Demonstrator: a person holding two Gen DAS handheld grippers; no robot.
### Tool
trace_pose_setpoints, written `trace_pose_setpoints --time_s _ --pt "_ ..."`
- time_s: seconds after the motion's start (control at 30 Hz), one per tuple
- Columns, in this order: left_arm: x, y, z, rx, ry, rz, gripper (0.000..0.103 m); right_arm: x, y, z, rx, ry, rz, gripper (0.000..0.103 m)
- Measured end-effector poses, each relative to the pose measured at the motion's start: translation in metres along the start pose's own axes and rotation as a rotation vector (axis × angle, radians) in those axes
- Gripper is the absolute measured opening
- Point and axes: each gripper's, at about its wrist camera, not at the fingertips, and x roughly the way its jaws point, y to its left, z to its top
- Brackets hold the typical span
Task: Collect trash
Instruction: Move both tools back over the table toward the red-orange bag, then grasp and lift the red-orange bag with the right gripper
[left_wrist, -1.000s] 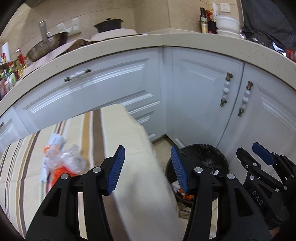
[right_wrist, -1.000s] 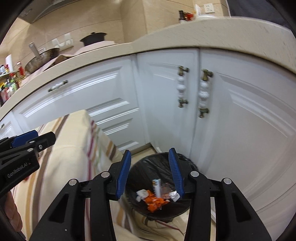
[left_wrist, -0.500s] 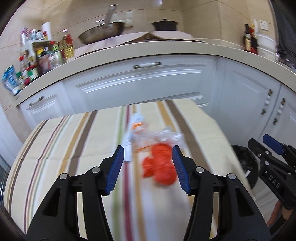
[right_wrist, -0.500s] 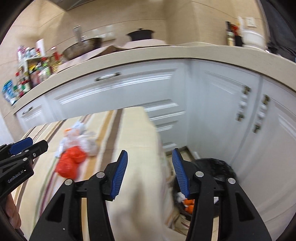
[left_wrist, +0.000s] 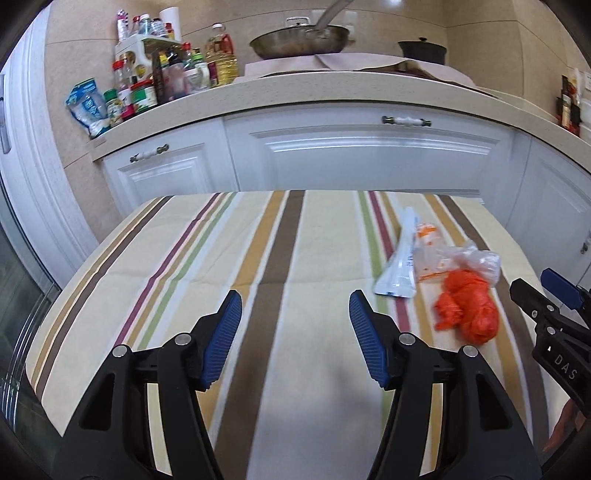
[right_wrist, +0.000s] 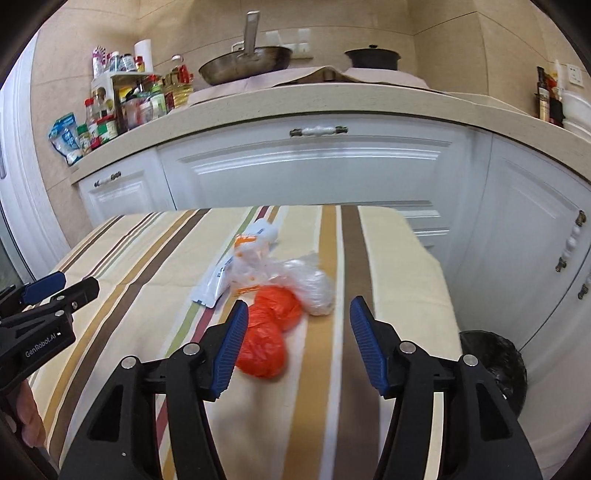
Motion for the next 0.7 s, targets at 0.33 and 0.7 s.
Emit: trace_pose_setpoints --time_s 0.33,0.7 --pt "0.018 0.029 -0.006 -0.051 0.042 0.021 0.059 0.031 0.022 -0.003 -0.026 0.104 -0.002 0.059" --pt "0.025 0.018 -0.010 -0.036 0.060 -0.004 0.059 0.039 0.031 -0.012 -0.049 0.164 0.064 0.036"
